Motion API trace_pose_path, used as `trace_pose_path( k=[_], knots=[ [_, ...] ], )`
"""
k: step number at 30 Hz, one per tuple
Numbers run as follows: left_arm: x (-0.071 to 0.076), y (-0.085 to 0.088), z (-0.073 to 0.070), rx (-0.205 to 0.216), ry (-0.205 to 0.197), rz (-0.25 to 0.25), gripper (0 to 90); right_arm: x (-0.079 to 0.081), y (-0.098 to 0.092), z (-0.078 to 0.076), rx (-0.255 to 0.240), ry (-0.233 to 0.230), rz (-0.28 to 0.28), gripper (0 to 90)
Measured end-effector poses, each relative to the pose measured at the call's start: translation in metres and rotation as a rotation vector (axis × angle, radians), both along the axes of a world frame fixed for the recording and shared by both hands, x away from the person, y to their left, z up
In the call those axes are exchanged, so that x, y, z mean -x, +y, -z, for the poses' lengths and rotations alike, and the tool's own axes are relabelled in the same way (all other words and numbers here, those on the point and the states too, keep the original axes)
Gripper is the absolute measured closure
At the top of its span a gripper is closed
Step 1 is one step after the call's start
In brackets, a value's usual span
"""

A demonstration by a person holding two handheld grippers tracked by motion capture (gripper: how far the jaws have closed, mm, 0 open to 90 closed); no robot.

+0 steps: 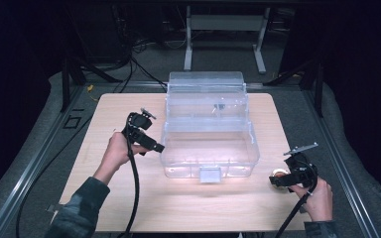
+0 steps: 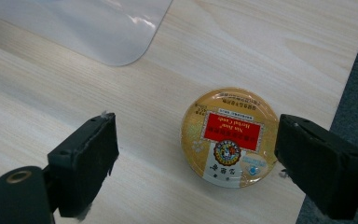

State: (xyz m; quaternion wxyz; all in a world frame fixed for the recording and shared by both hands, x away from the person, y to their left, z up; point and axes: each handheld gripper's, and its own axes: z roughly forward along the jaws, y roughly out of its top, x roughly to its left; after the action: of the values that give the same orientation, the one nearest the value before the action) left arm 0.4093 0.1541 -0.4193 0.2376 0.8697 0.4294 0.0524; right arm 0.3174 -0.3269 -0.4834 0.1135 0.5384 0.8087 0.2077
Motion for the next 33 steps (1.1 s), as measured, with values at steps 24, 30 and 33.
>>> trace_pose_path(
  k=[24, 30, 33],
  knots=[
    [0.035, 0.094, 0.050, -0.054, -0.027, -0.121, 0.2, -0.029, -0.004, 0.027, 0.071, 0.122, 0.055, 11.0],
    [0.040, 0.101, 0.059, -0.041, -0.009, -0.139, 0.2, -0.033, -0.009, 0.033, 0.099, 0.139, 0.076, 9.7],
    [0.040, 0.103, 0.064, -0.041, 0.002, -0.139, 0.2, -0.035, -0.010, 0.038, 0.089, 0.161, 0.079, 9.5]
  ],
)
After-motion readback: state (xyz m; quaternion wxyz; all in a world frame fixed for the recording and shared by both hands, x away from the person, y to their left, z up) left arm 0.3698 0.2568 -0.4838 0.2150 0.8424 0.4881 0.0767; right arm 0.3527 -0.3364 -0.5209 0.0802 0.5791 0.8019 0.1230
